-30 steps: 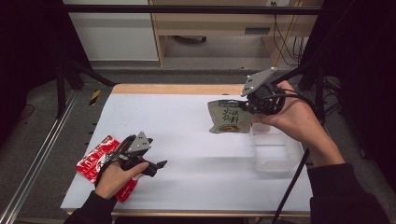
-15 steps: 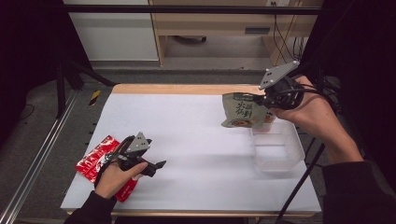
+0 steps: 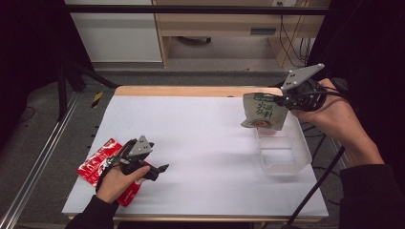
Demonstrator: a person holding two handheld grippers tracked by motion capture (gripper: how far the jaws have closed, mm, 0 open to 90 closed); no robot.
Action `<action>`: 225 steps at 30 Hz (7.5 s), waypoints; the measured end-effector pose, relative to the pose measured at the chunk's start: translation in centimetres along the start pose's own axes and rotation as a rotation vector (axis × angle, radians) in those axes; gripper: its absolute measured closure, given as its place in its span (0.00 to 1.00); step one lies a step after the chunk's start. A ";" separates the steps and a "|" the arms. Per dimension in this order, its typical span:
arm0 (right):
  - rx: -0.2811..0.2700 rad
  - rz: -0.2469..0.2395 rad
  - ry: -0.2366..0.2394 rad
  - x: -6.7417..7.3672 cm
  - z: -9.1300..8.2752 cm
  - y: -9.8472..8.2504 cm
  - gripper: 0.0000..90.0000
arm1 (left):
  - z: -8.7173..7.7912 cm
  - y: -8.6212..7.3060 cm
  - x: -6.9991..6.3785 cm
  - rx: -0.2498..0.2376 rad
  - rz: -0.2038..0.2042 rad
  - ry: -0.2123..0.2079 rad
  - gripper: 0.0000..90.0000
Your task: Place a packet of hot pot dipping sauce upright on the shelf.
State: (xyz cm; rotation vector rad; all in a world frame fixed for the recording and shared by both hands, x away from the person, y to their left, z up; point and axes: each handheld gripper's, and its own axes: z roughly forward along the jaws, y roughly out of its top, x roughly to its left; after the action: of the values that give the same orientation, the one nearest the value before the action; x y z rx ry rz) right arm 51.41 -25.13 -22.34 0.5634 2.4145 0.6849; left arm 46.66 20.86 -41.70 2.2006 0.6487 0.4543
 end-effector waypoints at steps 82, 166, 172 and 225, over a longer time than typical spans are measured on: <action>0.109 0.261 0.083 -2.8 7.9 -12.4 0.65 | 0.3 -1.1 1.0 0.030 -0.031 0.004 0.06; -0.152 0.139 0.144 13.5 12.5 1.9 0.27 | -1.0 -1.9 1.8 0.012 -0.056 0.034 0.06; -0.157 0.134 0.163 15.7 13.8 2.2 0.28 | -1.2 -2.2 1.9 0.021 -0.057 0.054 0.06; -0.147 0.254 0.116 21.7 18.2 -1.8 0.24 | -10.6 -13.0 5.9 0.090 -0.259 0.409 0.06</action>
State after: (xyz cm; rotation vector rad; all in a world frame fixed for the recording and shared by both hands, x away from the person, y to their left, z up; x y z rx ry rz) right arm 45.79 -8.99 -45.04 0.7967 2.3948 1.0180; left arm 42.11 37.84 -44.39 2.0814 1.1767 0.7582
